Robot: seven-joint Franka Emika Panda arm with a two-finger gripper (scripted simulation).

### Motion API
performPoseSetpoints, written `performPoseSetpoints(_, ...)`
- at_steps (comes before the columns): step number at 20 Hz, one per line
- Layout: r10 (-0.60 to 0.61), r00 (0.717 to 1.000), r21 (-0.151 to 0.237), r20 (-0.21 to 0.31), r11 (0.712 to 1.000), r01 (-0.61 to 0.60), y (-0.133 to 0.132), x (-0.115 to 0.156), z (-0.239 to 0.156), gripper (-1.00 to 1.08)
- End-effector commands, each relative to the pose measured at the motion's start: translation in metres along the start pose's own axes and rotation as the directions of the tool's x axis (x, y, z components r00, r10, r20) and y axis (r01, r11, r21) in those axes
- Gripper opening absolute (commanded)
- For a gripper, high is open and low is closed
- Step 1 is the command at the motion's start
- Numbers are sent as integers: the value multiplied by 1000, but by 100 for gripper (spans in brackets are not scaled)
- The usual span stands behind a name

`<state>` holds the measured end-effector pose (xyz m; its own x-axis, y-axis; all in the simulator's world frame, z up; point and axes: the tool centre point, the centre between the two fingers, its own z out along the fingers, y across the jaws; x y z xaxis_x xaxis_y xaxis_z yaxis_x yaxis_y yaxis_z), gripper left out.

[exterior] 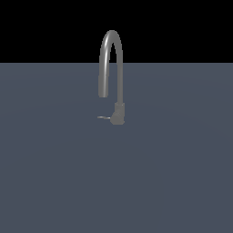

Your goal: Turn on the faucet by rotating a designated handle.

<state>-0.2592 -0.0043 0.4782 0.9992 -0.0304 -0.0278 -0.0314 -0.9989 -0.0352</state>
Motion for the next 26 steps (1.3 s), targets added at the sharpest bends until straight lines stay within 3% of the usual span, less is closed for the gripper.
performPoseSetpoints(1,0,1000,0,0,1000,0,0,0,0,-100)
performPoseSetpoints(8,-47,999,-46,6,998,47,-4,9,5,-100)
performPoseSetpoints(15,-178,983,-176,37,967,182,-15,33,22,-100)
performPoseSetpoints(20,-306,948,-302,85,899,317,-28,56,41,-100)
performPoseSetpoints(26,-450,876,-444,172,759,477,-45,83,69,-100)
